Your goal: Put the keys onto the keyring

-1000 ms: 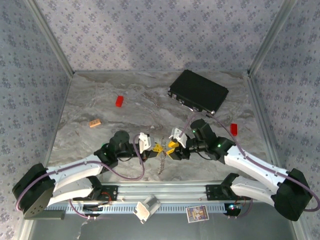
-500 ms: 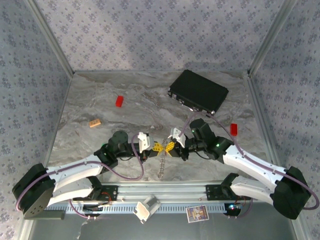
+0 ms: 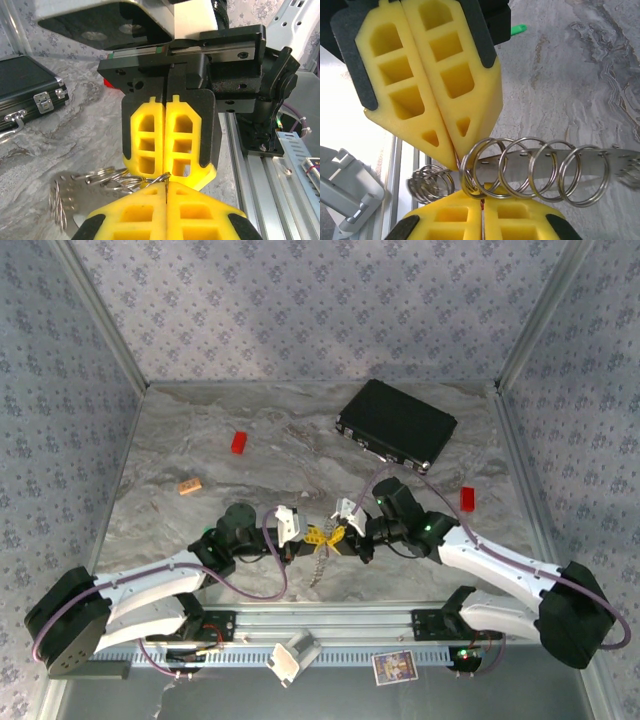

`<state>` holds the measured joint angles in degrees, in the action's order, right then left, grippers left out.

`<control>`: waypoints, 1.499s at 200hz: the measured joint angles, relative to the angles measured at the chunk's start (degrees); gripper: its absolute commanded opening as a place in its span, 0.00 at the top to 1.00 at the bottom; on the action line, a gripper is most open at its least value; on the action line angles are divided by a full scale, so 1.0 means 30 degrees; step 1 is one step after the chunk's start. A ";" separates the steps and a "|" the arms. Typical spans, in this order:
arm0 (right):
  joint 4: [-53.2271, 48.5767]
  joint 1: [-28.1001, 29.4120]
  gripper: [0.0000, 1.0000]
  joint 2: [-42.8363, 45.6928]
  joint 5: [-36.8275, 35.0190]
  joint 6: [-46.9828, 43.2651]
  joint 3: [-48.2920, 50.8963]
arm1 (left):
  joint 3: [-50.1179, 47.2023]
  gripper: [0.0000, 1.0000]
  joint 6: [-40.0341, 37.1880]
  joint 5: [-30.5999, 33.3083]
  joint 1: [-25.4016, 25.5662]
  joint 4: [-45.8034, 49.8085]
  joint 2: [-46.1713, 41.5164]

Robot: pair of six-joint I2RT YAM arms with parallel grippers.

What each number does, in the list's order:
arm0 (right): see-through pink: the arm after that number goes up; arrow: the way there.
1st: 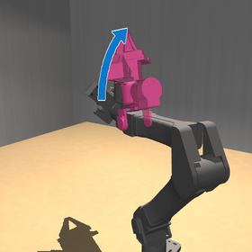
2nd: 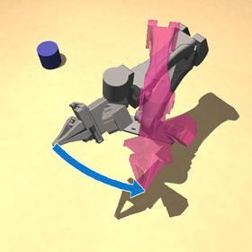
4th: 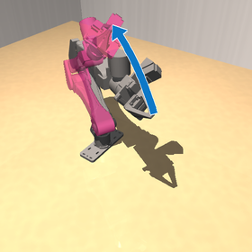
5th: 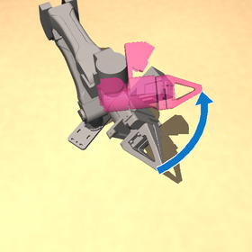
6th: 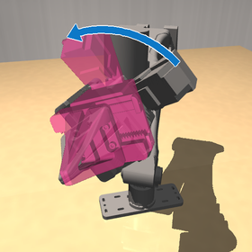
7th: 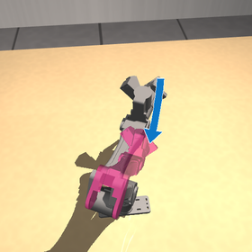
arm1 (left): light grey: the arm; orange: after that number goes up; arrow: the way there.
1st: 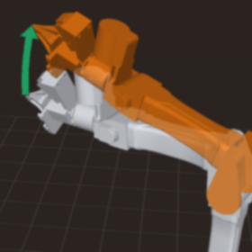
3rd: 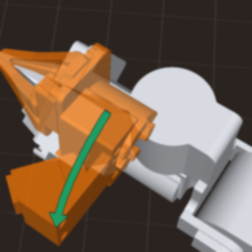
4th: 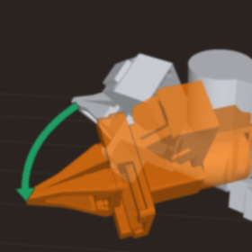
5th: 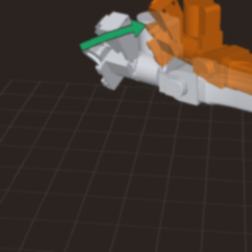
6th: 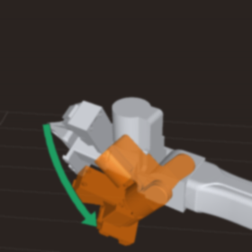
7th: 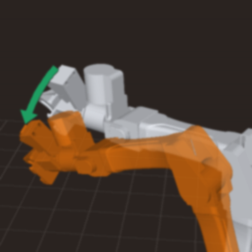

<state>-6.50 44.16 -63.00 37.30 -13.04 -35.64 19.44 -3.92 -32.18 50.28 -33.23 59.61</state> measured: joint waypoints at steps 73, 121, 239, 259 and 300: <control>0.0044 -0.0015 0.71 0.1581 -0.0656 0.0058 0.0481 | -0.0058 1.00 0.0102 0.0029 0.0000 -0.0590 -0.0342; 0.1042 0.0102 0.70 0.1559 -0.0721 0.0277 0.0765 | -0.0153 1.00 0.0299 0.0102 0.0000 -0.1020 -0.0342; 0.2382 0.0240 0.63 0.1807 -0.1821 0.0248 0.1872 | -0.0204 1.00 0.0707 0.0175 0.0000 -0.1537 -0.0342; 0.2535 0.0488 0.63 0.1698 -0.2025 0.0189 0.1872 | -0.0270 1.00 0.0794 0.0233 -0.0007 -0.1770 -0.0342; 0.3439 0.0889 0.67 0.1086 -0.2484 0.0182 0.1872 | -0.0291 1.00 0.0947 0.0255 0.0000 -0.2011 -0.0342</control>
<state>3.81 46.83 -59.75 29.85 -12.49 -30.02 18.57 -1.08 -31.42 50.28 -39.27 58.59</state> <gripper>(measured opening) 0.339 0.051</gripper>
